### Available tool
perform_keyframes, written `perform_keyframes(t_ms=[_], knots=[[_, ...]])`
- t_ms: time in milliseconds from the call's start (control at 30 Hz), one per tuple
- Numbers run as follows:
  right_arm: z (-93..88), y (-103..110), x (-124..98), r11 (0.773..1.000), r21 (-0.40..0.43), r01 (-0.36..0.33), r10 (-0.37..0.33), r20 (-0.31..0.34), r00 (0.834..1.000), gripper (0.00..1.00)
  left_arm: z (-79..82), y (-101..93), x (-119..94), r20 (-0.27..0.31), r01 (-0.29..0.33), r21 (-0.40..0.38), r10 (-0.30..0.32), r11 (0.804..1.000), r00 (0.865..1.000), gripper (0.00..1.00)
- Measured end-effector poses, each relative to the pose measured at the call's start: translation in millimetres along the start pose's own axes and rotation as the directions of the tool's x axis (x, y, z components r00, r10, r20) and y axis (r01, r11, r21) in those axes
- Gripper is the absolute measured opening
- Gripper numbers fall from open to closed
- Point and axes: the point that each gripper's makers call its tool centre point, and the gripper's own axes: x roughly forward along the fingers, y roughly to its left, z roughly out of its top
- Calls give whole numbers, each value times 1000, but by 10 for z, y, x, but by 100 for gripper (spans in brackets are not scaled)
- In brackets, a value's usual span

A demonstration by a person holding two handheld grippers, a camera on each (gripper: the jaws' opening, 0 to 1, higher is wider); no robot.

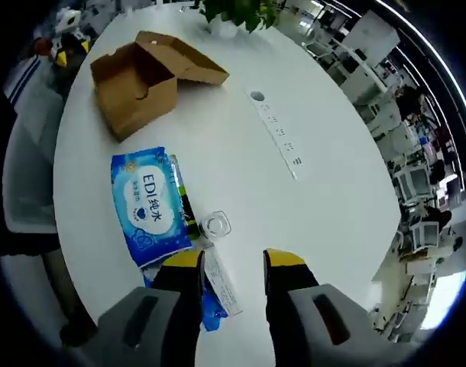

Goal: Operate the shoe box by opening the lid, removing the specified soft item, and placing it in the target area until the item is outside and the box remains undamaged.

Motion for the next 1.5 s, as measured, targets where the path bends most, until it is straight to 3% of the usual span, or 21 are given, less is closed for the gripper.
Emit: perform_keyframes(t_ms=[167, 300, 400, 500, 600, 733, 967, 1100, 1233, 1333, 1500], knots=[[-177, -86, -125, 996, 89, 20, -23, 29, 999, 27, 60, -39, 7, 13, 7, 5, -7, 1000, 1000, 41], [-200, -143, -192, 981, 190, 28, -47, 94, 994, 27, 106, -68, 15, 28, 10, 1, -10, 1000, 1000, 41], [-135, -92, -254, 954, 300, -2, -55, 179, 982, 28, 179, -85, -6, 76, 10, -41, -7, 999, 997, 41], [-125, 0, -321, 910, 412, -42, -76, 265, 961, 30, 200, -51, -32, 120, -8, -89, 18, 996, 993, 41], [-172, 84, -367, 877, 476, -62, -99, 307, 946, 33, 190, 6, -66, 155, -23, -139, 45, 990, 987, 41], [-252, 229, -404, 842, 533, -82, -131, 350, 928, 34, 254, 144, -146, 233, -60, -233, 116, 971, 965, 41], [-429, 546, -401, 802, 588, -106, -148, 367, 918, 35, 192, 325, -220, 242, -133, -271, 201, 953, 949, 41], [-491, 701, -428, 778, 616, -118, -166, 383, 909, 35, 162, 493, -295, 241, -205, -301, 282, 931, 929, 41], [-539, 841, -430, 761, 636, -125, -180, 394, 901, 35, 169, 625, -344, 268, -219, -368, 328, 904, 906, 43], [-560, 946, -432, 728, 669, -148, -205, 419, 885, 34, 115, 742, -367, 256, -265, -387, 379, 883, 890, 43], [-678, 1079, -442, 711, 686, -154, -211, 418, 884, 34, 29, 834, -382, 226, -312, -404, 425, 860, 877, 43]])
